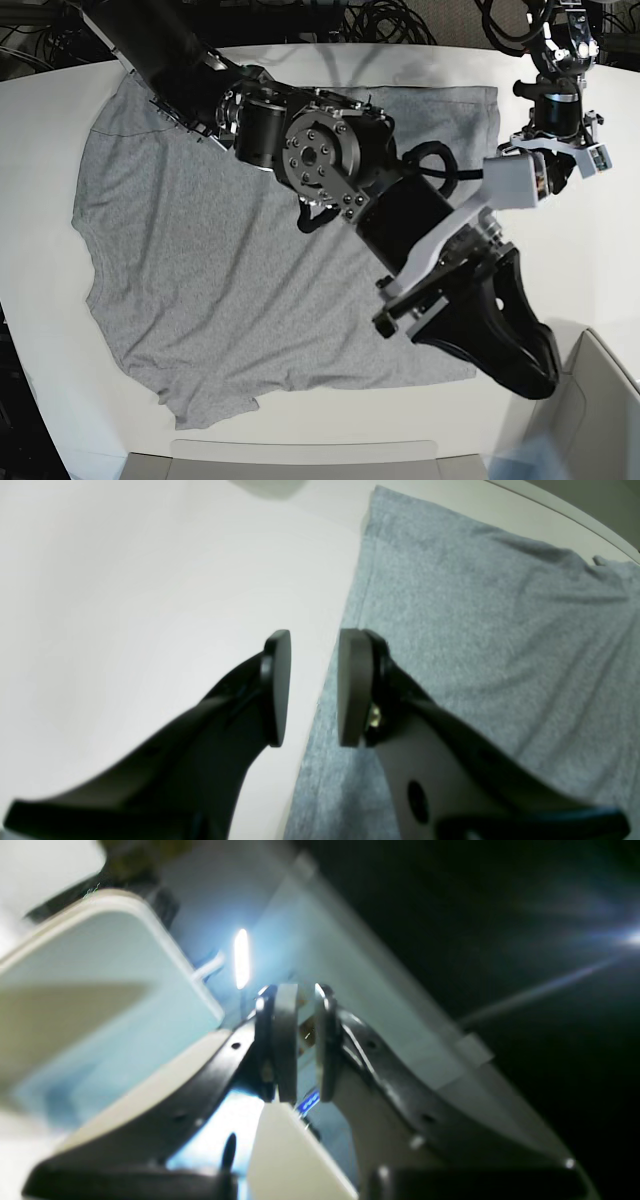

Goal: Fold the T-shirt properly

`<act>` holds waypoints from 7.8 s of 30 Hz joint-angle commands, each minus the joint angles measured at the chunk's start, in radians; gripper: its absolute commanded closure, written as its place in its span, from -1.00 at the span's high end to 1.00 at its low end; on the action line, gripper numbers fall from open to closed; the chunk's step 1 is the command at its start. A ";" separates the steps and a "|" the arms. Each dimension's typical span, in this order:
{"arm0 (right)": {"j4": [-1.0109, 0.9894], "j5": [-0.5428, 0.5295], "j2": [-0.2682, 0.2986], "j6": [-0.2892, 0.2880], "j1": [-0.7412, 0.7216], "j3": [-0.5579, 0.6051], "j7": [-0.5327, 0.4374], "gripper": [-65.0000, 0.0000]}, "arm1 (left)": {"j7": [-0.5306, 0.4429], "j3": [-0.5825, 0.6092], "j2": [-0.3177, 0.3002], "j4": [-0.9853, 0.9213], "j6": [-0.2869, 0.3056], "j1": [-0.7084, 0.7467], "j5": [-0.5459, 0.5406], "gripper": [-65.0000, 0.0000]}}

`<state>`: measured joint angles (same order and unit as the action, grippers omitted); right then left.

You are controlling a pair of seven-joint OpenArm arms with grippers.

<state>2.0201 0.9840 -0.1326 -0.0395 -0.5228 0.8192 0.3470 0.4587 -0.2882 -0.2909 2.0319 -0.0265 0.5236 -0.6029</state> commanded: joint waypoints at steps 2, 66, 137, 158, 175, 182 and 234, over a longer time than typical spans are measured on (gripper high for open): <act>0.008 0.006 -0.008 0.016 -0.046 -0.005 -0.002 -0.81 | -0.030 -0.009 -0.009 0.019 0.004 -0.001 0.002 -0.51; 0.054 -1.709 0.394 0.229 0.857 -0.838 -0.022 -0.41 | -0.028 -0.067 -0.012 0.019 0.004 -0.058 -0.001 -0.51; -0.371 -2.042 0.285 -0.139 1.228 -1.527 0.435 -0.41 | 0.375 -0.239 -0.015 -0.245 0.004 0.077 -0.530 -0.27; -0.370 -2.042 0.308 -0.139 1.223 -1.526 0.435 -0.41 | 0.533 -0.243 0.029 -0.442 0.264 0.007 -0.447 -0.28; -0.373 -2.039 0.336 -0.141 1.186 -1.526 0.436 -1.00 | 0.472 -0.121 0.078 -0.460 0.279 0.000 -0.349 -0.95; -0.289 -1.916 0.336 -0.141 1.196 -1.533 0.430 -1.00 | 0.473 -0.165 0.091 -0.425 0.279 0.022 -0.332 -1.00; -0.258 -1.730 0.502 -0.141 0.791 -1.423 0.430 -1.00 | 0.592 -0.293 0.120 -0.113 0.102 -0.219 -0.328 -1.00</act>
<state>1.7470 -0.7414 0.3508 -0.1722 0.2790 -0.6006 0.8005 1.0698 -0.5762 -0.1566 1.9041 0.0746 0.3126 -0.9092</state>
